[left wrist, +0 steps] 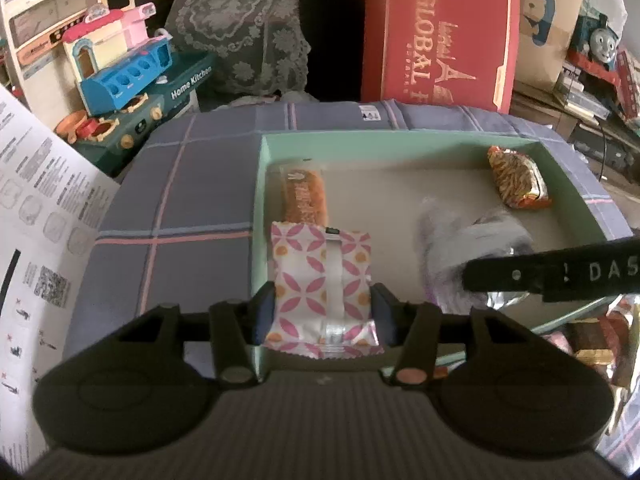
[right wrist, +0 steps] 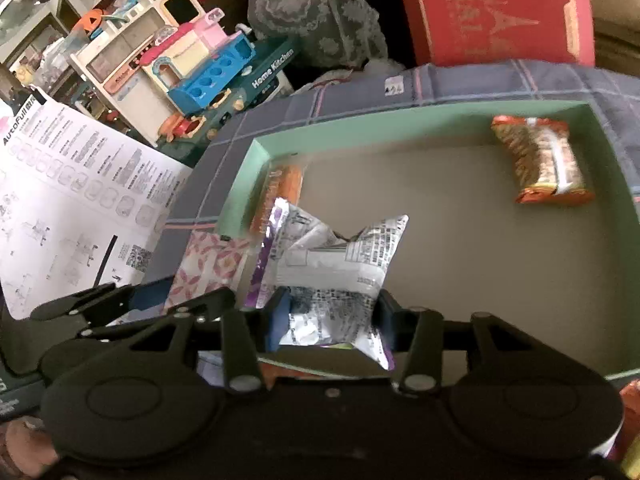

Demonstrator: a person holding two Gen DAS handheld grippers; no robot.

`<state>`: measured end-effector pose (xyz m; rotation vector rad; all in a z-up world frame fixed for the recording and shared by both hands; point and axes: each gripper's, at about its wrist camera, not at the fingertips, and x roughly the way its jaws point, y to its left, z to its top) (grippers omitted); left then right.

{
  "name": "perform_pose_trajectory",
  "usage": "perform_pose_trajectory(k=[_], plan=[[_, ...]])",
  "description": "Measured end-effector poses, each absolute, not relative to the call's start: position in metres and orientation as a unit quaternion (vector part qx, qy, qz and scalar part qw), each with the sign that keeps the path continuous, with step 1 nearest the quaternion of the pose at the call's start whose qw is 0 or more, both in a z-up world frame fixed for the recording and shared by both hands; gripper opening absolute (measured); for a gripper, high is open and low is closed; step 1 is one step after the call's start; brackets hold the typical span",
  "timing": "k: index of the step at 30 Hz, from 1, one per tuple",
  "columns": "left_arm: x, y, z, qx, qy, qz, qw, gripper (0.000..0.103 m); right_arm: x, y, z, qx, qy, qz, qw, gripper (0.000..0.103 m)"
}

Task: Organize snacks
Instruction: 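Carry the pink packet and silver bag into the green tray and release both, then move the left tool to the orange tube snack while the right tool moves to the yellow bar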

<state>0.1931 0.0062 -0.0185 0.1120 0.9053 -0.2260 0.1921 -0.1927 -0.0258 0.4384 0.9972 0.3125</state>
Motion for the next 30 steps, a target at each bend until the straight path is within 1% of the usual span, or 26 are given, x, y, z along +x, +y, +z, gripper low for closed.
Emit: perform_pose_trajectory(k=[1,2,3,4,10,20,26,30], plan=[[0.192,0.005,-0.018,0.060,0.431,-0.103,0.894,0.068,0.193,-0.193,-0.025,0.210,0.471,0.148,0.844,0.069],[0.191,0.004,-0.017,0.063,0.424,-0.095,0.898,0.091,0.195,-0.194,-0.024,0.210,0.469,0.146,0.845,0.090],[0.189,0.004,-0.016,0.065,0.415,-0.087,0.903,0.103,0.196,-0.196,-0.022,0.211,0.461,0.143,0.850,0.098],[0.186,0.004,-0.013,0.065,0.406,-0.081,0.908,0.103,0.194,-0.197,-0.019,0.208,0.450,0.139,0.857,0.102],[0.177,0.011,-0.006,0.034,0.419,-0.064,0.905,0.103,0.177,-0.202,-0.004,0.186,0.426,0.136,0.875,0.103],[0.129,0.010,-0.003,0.001,0.431,-0.065,0.900,0.103,0.135,-0.203,0.018,0.162,0.401,0.150,0.889,0.103],[0.100,0.007,-0.005,0.011,0.437,-0.074,0.896,0.103,0.106,-0.206,0.020,0.151,0.392,0.136,0.897,0.103],[0.086,0.007,-0.006,0.016,0.439,-0.076,0.895,0.103,0.092,-0.210,0.015,0.157,0.401,0.129,0.893,0.103]])
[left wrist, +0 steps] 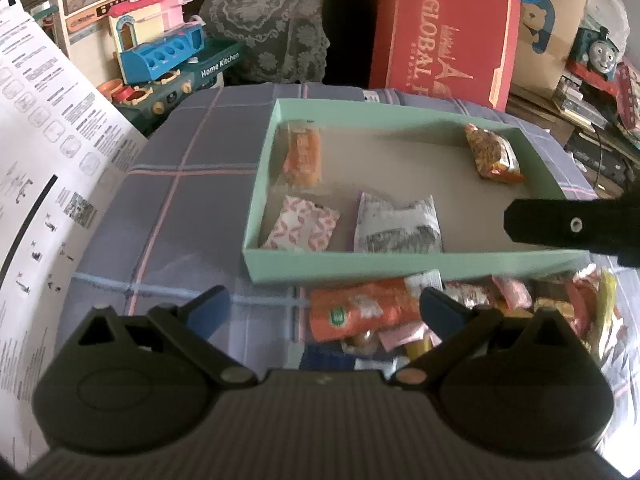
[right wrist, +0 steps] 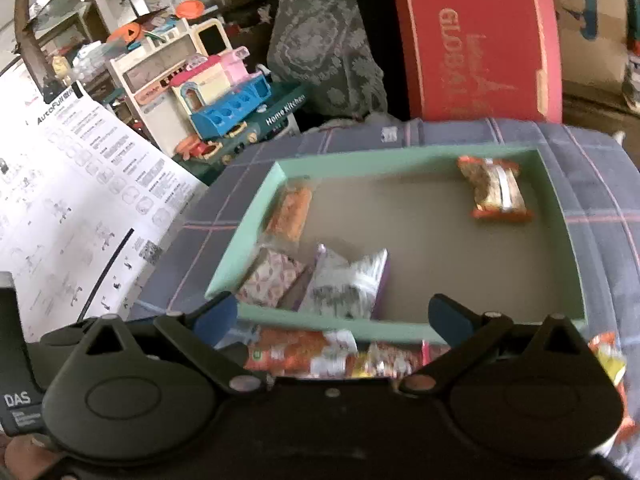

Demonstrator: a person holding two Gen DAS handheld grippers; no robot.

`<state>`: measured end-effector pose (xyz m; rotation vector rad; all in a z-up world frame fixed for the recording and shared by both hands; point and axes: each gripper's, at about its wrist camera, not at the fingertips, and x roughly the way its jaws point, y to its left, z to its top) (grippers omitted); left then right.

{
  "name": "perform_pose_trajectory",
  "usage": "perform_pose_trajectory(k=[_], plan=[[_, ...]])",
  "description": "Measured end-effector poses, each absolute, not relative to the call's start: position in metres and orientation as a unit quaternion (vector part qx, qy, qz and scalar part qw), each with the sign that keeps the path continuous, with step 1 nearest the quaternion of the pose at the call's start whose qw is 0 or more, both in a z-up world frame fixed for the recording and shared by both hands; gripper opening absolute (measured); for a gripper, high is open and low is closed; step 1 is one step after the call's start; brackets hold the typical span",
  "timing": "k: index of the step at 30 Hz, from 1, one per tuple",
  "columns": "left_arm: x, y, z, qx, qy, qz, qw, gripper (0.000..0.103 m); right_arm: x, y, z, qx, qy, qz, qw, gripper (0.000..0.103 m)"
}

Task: Organize snacks
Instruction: 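Move the left tool to the orange tube snack while the right tool moves to the yellow bar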

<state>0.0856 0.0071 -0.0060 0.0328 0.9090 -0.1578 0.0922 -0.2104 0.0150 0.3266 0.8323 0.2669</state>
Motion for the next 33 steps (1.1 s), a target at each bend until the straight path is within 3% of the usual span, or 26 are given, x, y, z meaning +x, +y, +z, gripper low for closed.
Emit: perform_pose_trajectory(k=[18,26,33], plan=[[0.051,0.017,-0.046,0.022,0.484,-0.077,0.872,0.103,0.052,-0.221,-0.021,0.178,0.451,0.114,0.867,0.103],[0.046,0.015,-0.066,0.024,0.503,-0.093,0.859,0.103,0.048,-0.215,-0.043,0.174,0.472,0.113,0.857,0.080],[0.043,0.007,-0.076,0.032,0.514,-0.113,0.850,0.103,0.061,-0.198,-0.057,0.161,0.485,0.126,0.850,0.080]])
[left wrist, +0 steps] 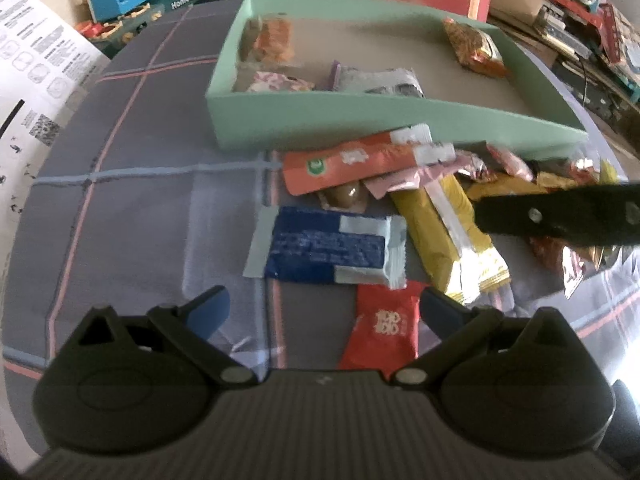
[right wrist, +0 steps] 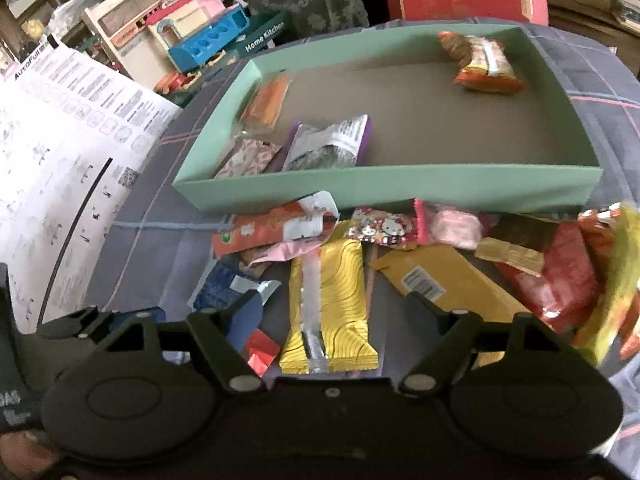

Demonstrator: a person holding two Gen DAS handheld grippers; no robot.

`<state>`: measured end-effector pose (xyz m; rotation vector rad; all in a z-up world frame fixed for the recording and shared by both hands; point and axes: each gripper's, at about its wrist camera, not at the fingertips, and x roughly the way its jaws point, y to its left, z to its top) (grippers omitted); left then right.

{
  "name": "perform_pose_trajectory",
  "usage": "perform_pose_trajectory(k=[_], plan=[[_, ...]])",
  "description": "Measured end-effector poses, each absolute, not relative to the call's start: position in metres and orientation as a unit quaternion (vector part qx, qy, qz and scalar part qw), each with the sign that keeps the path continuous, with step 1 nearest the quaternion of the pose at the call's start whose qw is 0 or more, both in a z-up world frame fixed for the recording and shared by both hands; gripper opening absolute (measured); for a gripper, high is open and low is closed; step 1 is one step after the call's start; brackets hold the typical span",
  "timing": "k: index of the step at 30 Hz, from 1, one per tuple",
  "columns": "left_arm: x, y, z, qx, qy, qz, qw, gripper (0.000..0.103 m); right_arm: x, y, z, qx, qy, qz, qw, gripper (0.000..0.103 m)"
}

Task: Organize snacks
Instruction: 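Move the left tool to the orange tube snack while the right tool moves to the yellow bar, then grasp the orange tube snack with the left tool while the right tool grasps the yellow bar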

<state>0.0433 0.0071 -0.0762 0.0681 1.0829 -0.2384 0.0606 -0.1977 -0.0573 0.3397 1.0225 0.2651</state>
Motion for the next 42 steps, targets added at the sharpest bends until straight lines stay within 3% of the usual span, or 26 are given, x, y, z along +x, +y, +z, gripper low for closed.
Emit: perform_pose_trajectory(k=[13,15,16,20,22,26,33,34,35,38,40,41,42], plan=[[0.065,0.034,-0.075,0.018,0.510,-0.082,0.856,0.103,0.088,-0.167,-0.088,0.133,0.508,0.134,0.841,0.080],[0.071,0.034,-0.074,0.028,0.510,-0.082,0.856,0.103,0.086,-0.167,-0.088,0.131,0.500,0.135,0.845,0.065],[0.073,0.033,-0.074,0.031,0.506,-0.078,0.859,0.103,0.086,-0.168,-0.087,0.129,0.501,0.132,0.845,0.049],[0.085,0.028,-0.065,0.034,0.483,-0.092,0.870,0.102,0.081,-0.186,-0.089,0.152,0.506,0.130,0.839,0.048],[0.090,0.023,-0.058,0.040,0.467,-0.104,0.877,0.096,0.074,-0.194,-0.090,0.162,0.508,0.127,0.836,0.048],[0.105,0.000,-0.057,0.074,0.456,-0.139,0.876,0.070,0.061,-0.201,-0.091,0.172,0.509,0.128,0.833,0.048],[0.111,-0.043,-0.071,0.134,0.455,-0.189,0.860,0.066,0.057,-0.208,-0.092,0.186,0.507,0.131,0.832,0.048],[0.110,-0.046,-0.073,0.139,0.453,-0.191,0.860,0.061,0.057,-0.208,-0.092,0.186,0.506,0.131,0.832,0.048],[0.109,-0.047,-0.074,0.140,0.454,-0.194,0.858,0.041,0.056,-0.208,-0.092,0.187,0.504,0.131,0.833,0.048],[0.109,-0.044,-0.072,0.131,0.462,-0.185,0.857,0.034,0.053,-0.209,-0.093,0.192,0.499,0.131,0.835,0.048],[0.106,-0.038,-0.068,0.119,0.469,-0.184,0.856,0.025,0.050,-0.209,-0.093,0.196,0.496,0.129,0.836,0.048],[0.103,-0.033,-0.065,0.112,0.473,-0.185,0.854,0.012,0.049,-0.209,-0.094,0.198,0.495,0.129,0.836,0.048],[0.100,-0.029,-0.062,0.107,0.477,-0.185,0.853,0.006,0.049,-0.209,-0.094,0.199,0.494,0.129,0.837,0.048]])
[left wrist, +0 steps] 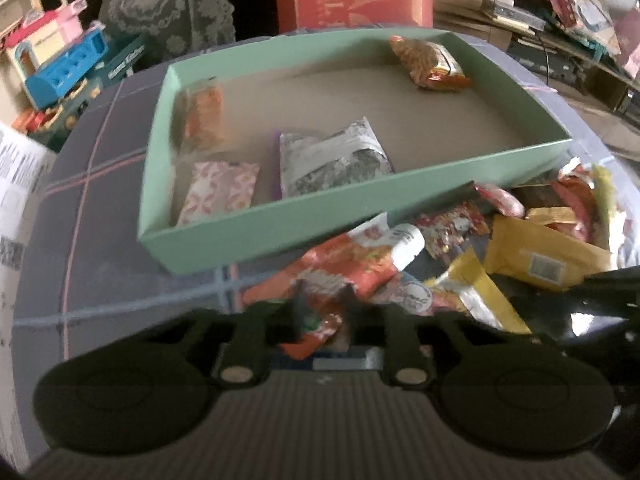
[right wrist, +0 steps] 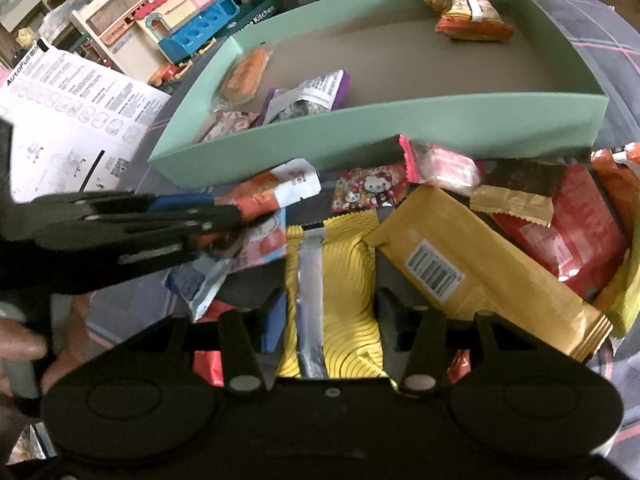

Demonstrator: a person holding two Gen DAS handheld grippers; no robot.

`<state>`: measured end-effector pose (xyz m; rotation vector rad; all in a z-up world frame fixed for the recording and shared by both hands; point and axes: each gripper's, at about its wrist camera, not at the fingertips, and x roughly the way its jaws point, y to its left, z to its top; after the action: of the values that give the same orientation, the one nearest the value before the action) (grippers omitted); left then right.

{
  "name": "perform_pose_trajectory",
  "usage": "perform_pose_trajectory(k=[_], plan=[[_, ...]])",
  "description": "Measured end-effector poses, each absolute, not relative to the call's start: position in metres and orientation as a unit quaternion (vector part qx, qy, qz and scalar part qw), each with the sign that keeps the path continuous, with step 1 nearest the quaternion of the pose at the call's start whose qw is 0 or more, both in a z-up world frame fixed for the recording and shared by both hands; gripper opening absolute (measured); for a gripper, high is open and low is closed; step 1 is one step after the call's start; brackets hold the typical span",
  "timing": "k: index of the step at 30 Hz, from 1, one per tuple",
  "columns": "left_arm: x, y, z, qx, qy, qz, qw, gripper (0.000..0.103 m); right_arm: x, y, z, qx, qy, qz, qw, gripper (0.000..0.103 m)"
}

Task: Organize snacks
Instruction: 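Grasp the orange tube snack with the left tool while the right tool grasps the yellow bar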

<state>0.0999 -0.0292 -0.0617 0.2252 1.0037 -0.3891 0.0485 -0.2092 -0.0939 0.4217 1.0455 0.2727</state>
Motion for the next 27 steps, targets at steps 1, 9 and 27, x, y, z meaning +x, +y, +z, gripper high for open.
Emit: perform_pose_trajectory(k=[1,9,27], plan=[[0.096,-0.024,-0.060,0.104,0.483,-0.183,0.850,0.005,0.047,-0.210,-0.094,0.199,0.493,0.130,0.837,0.048],[0.092,-0.017,-0.058,0.122,0.474,-0.168,0.856,0.054,0.046,-0.209,-0.094,0.196,0.488,0.129,0.841,0.048],[0.111,-0.061,-0.078,0.178,0.482,-0.214,0.831,0.022,0.040,-0.215,-0.096,0.219,0.483,0.137,0.837,0.049]])
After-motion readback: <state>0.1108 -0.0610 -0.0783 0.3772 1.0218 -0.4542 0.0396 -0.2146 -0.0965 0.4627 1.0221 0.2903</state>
